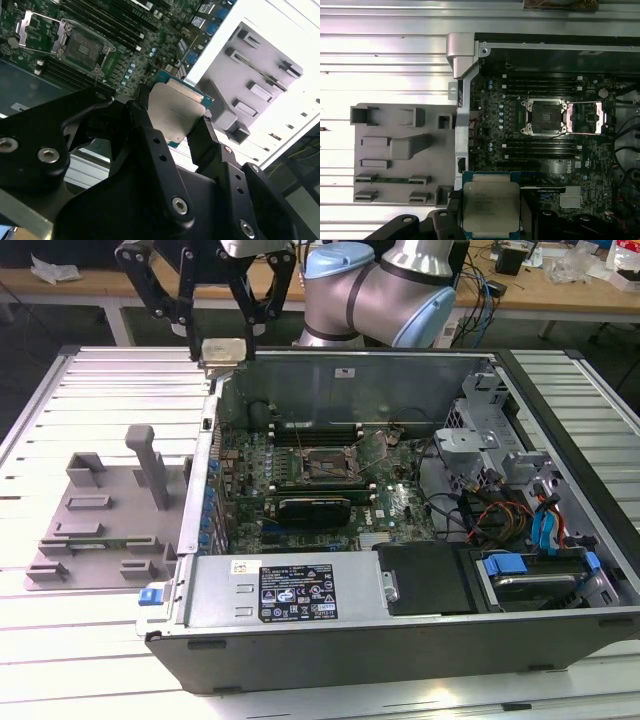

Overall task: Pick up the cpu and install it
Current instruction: 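Pick up the cpu and move it towards the insertion slot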

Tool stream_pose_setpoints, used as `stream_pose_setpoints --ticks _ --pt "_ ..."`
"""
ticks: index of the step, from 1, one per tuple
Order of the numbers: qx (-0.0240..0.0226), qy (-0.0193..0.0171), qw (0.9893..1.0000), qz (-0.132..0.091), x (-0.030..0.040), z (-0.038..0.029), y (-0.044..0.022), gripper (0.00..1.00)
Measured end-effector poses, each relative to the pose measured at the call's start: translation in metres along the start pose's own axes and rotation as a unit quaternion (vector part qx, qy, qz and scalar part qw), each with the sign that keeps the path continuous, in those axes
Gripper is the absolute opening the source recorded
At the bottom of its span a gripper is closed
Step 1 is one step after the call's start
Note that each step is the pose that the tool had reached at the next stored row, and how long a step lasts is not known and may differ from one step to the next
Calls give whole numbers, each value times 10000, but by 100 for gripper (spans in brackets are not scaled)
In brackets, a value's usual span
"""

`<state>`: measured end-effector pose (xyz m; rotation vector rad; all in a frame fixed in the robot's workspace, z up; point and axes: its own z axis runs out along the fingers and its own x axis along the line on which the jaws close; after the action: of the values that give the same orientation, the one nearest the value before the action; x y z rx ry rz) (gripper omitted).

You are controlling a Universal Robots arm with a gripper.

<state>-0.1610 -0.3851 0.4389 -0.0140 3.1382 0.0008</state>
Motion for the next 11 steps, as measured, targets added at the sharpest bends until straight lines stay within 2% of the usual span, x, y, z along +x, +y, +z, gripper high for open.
stream_pose_setpoints --ticks 6,11 --pt "3 0 10000 0 -103 0 -1 55" --pt "8 0 10000 0 -260 2 -2 55"
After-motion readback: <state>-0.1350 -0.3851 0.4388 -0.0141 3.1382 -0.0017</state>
